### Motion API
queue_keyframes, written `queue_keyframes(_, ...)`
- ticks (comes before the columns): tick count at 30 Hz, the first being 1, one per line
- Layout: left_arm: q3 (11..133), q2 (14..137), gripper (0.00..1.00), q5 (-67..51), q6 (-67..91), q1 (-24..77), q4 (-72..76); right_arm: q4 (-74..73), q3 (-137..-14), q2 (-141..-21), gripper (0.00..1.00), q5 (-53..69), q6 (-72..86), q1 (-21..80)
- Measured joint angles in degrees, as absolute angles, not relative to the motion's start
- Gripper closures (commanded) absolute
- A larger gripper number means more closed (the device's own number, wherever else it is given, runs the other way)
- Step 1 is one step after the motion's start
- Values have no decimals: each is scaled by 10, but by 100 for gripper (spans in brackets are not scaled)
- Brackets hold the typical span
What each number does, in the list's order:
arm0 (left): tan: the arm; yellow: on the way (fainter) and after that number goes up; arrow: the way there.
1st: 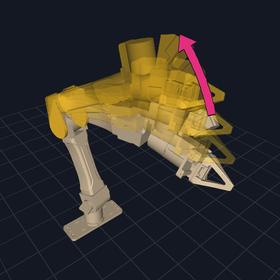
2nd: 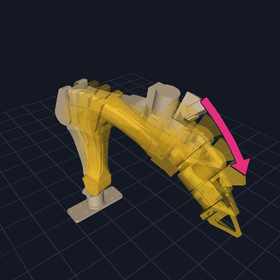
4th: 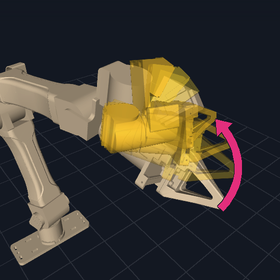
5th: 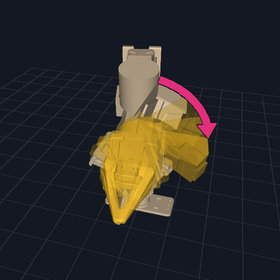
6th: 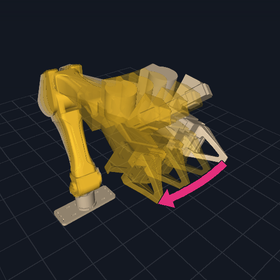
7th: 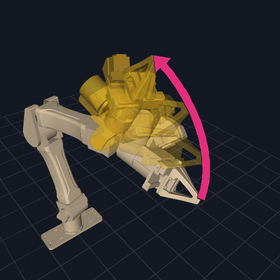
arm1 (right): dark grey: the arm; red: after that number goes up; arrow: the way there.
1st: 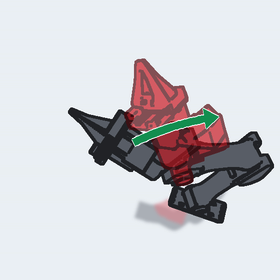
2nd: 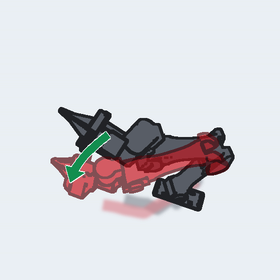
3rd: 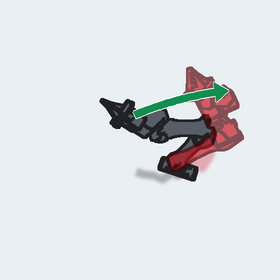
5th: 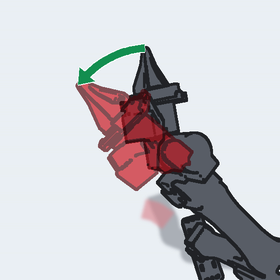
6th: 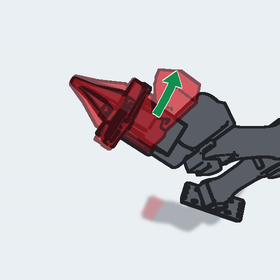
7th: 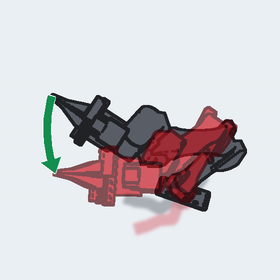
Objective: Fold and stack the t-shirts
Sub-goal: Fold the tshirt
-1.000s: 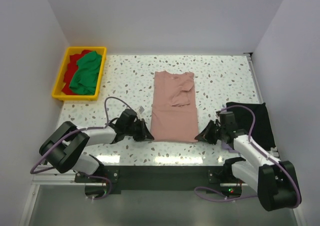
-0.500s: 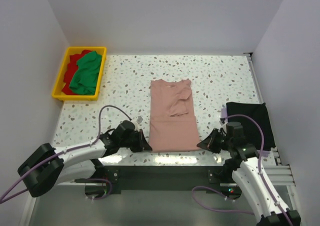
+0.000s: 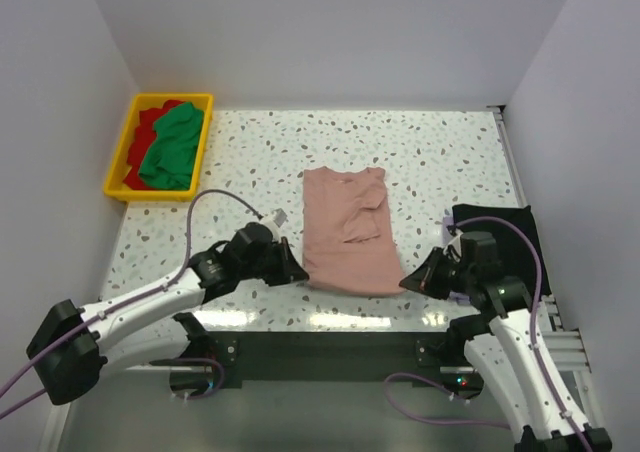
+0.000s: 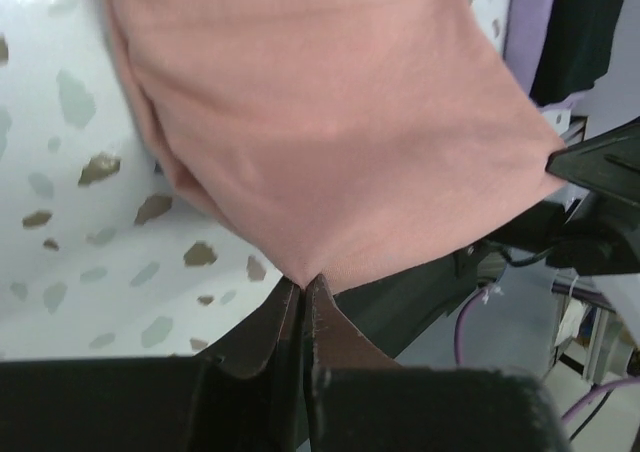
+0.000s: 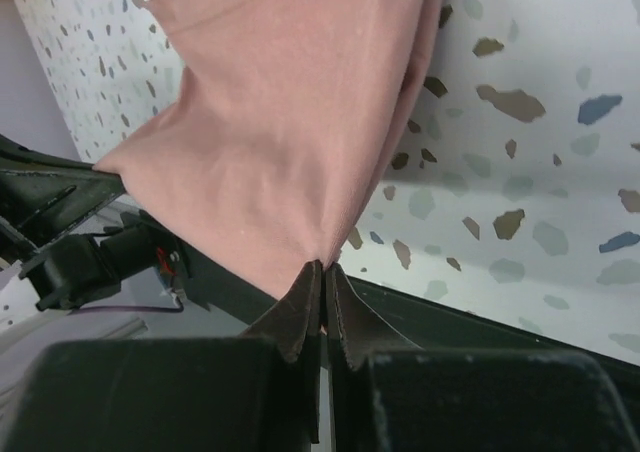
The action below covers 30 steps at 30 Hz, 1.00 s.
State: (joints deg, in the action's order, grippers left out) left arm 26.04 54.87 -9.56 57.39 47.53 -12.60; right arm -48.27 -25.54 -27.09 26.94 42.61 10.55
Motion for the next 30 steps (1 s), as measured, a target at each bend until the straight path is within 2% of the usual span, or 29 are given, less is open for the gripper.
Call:
queue_keyframes(5, 370, 624, 100, -83, 539, 448, -149, -444, -337, -395, 100, 260, 408, 105)
queue_keyframes(12, 490, 732, 100, -105, 488, 358, -170, -380, -449, -572, 100, 248, 382, 105)
queue_keyframes(30, 860, 1126, 98, -249, 454, 185, -171, -282, -866, -1117, 100, 247, 360, 69)
